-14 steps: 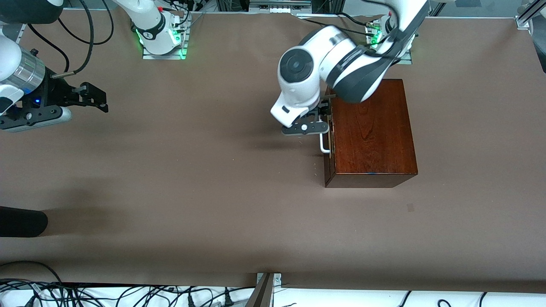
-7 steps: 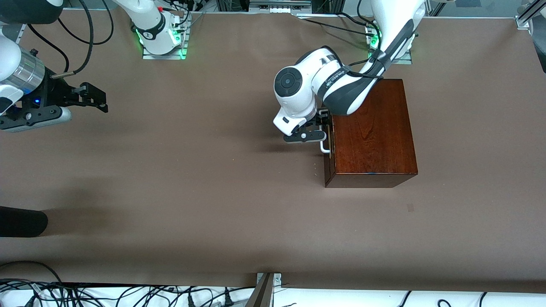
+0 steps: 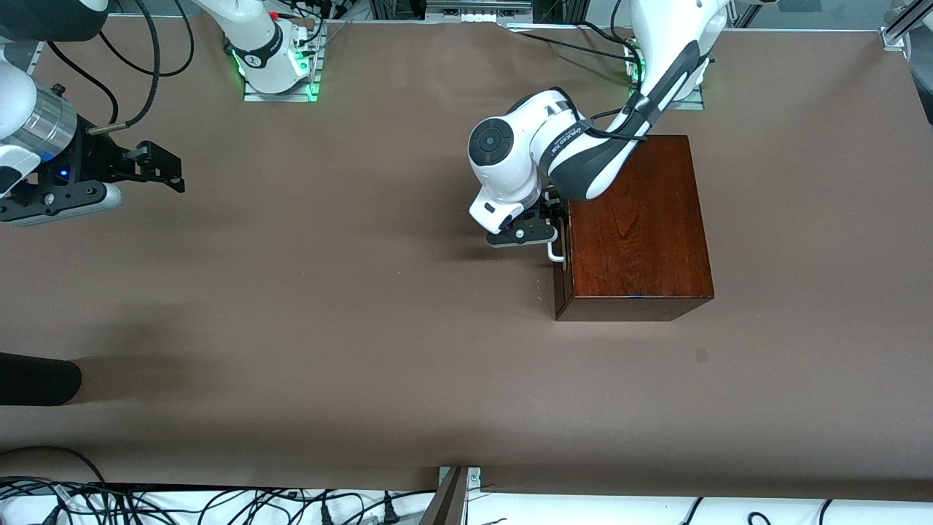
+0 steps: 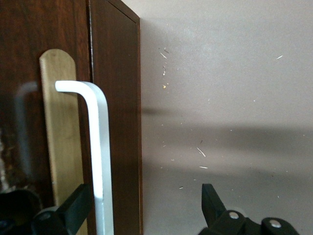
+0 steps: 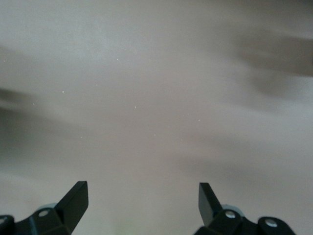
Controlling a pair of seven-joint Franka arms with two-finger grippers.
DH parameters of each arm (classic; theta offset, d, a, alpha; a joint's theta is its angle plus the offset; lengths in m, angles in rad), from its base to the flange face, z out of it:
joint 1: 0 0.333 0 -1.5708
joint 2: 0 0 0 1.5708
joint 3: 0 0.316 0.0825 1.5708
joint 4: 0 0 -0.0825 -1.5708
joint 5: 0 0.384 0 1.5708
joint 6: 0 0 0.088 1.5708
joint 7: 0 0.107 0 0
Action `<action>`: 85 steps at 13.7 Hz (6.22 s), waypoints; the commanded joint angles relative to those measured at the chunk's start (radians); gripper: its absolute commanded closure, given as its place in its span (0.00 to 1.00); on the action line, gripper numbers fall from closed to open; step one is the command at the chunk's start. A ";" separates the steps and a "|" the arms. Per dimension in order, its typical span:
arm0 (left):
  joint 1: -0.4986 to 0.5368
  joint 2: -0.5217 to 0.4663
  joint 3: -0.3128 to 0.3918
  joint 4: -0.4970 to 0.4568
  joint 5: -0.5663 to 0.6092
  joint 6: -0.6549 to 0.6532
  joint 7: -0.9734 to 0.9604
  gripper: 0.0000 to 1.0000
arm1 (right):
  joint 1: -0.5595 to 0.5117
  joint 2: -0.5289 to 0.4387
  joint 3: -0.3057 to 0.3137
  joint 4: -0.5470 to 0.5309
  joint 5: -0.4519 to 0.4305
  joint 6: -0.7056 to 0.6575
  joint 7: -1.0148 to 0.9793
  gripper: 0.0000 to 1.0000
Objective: Open drawer, take yellow block, close drawer
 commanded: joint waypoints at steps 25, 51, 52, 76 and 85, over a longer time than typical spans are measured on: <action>-0.062 0.013 -0.013 0.077 -0.114 0.289 -0.082 0.00 | -0.002 0.001 -0.004 0.005 -0.005 0.006 0.000 0.00; 0.389 -0.674 0.418 -0.091 -0.421 -0.196 0.958 0.00 | 0.435 0.287 0.306 0.054 -0.042 0.359 -0.024 0.00; 0.369 -0.722 0.444 -0.134 -0.423 -0.188 0.959 0.00 | 0.479 0.333 0.306 0.097 -0.077 0.367 -0.049 0.00; 0.361 -0.695 0.431 -0.047 -0.404 -0.332 0.967 0.00 | 0.707 0.772 0.282 0.413 -0.362 0.548 -0.294 0.33; 0.361 -0.693 0.429 -0.046 -0.403 -0.333 0.967 0.00 | 0.700 0.742 0.288 0.469 -0.358 0.453 -0.290 1.00</action>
